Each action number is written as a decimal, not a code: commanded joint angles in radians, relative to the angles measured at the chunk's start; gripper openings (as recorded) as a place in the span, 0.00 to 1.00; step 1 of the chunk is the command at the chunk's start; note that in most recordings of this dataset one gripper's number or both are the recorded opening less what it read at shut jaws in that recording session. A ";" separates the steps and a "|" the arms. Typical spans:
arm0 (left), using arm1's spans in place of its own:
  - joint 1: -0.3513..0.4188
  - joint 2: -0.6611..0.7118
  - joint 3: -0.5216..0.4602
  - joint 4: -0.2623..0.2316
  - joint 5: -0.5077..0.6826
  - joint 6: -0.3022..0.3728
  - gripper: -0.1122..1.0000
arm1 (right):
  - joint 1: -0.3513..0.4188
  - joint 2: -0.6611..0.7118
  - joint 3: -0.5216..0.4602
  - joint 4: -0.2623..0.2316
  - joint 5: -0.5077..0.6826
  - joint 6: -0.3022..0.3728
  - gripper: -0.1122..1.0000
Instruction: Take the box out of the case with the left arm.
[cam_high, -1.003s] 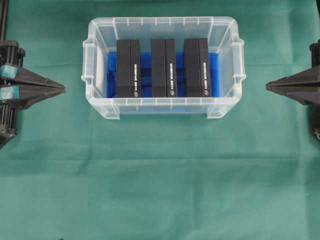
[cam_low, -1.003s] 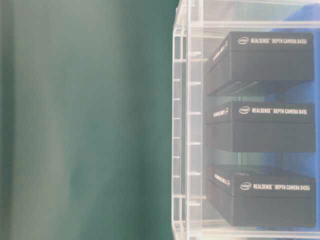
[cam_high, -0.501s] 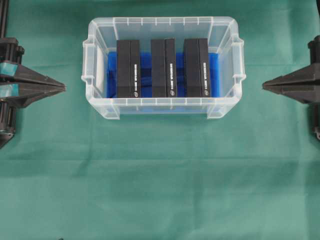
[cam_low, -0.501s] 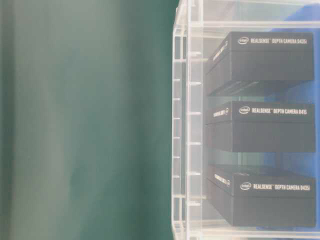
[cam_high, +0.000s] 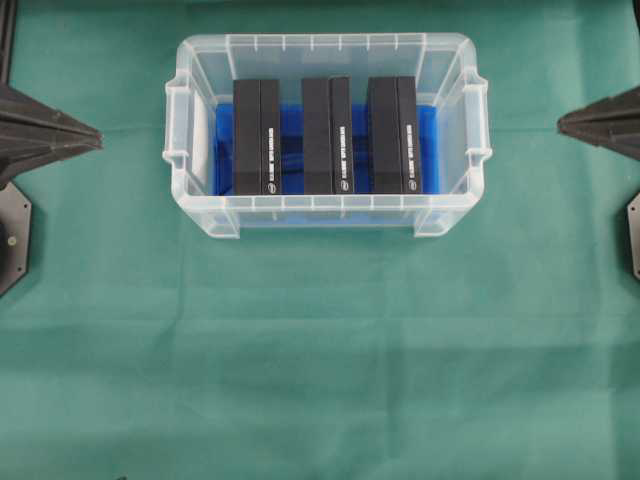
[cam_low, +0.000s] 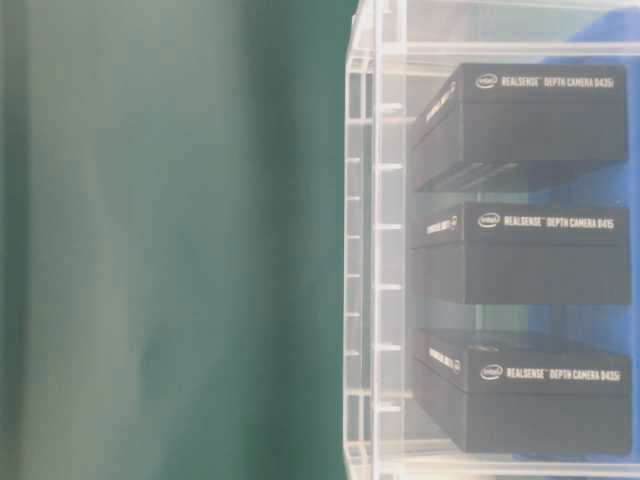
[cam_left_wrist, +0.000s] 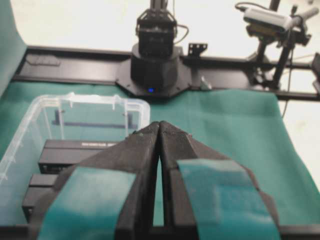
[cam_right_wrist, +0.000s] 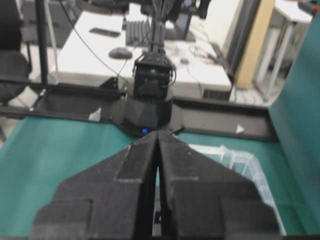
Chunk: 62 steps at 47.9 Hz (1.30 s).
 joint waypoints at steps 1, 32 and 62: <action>-0.002 0.020 -0.040 0.002 0.034 0.000 0.12 | -0.002 0.020 -0.054 0.005 0.049 0.011 0.12; -0.026 0.141 -0.268 0.002 0.827 -0.221 0.12 | -0.002 0.121 -0.210 -0.005 0.793 0.184 0.12; -0.038 0.221 -0.316 0.002 1.071 -0.235 0.12 | -0.002 0.212 -0.275 -0.006 1.216 0.201 0.12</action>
